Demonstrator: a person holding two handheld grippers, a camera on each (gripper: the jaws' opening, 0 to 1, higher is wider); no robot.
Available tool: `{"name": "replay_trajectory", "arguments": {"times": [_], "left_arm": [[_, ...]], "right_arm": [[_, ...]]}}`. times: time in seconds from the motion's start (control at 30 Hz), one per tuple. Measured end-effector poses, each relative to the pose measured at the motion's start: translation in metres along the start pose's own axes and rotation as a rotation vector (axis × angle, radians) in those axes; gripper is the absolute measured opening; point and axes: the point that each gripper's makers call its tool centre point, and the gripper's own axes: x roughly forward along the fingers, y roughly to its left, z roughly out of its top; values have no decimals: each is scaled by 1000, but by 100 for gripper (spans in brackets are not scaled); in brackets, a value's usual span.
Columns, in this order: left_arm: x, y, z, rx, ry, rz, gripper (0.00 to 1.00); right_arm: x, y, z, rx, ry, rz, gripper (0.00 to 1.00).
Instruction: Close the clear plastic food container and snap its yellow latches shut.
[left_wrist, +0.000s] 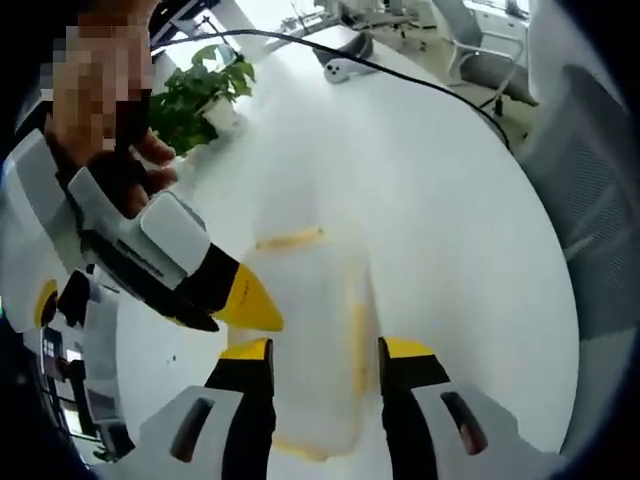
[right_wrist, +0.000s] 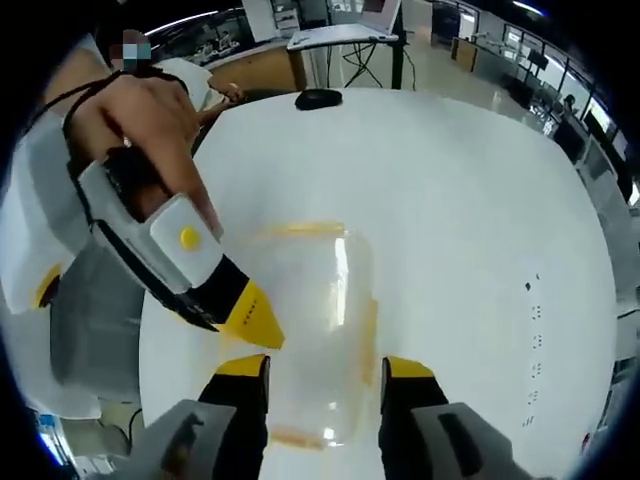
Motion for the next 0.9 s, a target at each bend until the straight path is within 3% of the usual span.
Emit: {"name": "replay_trajectory", "arguments": {"times": [0.27,0.43,0.9], "left_arm": [[-6,0,0,-33,3,-35,48],[-11,5,-7,-53,10,-44,56],[-18,15,-33,-117,34,-50,63]], "right_arm": [[-6,8,-4,-23,6,-24,46],[-8,15,-9,-31,13,-39,49],[-13,28,-25,22,-25,-66,54]]}}
